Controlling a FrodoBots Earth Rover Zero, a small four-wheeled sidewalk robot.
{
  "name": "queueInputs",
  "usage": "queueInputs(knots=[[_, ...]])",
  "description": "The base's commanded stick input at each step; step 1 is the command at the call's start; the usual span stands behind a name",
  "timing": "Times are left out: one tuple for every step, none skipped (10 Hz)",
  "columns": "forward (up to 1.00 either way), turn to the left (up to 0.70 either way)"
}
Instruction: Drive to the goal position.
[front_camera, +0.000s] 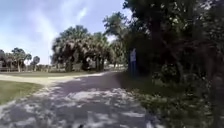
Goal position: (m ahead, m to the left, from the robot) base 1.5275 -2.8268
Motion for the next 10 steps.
queueInputs(knots=[[0.70, 0.00], [0.70, 0.00], [0.70, 0.00], [0.70, 0.00], [0.70, 0.00], [0.70, 0.00], [0.70, 0.00], [0.70, 0.00], [0.70, 0.00], [0.70, 0.00]])
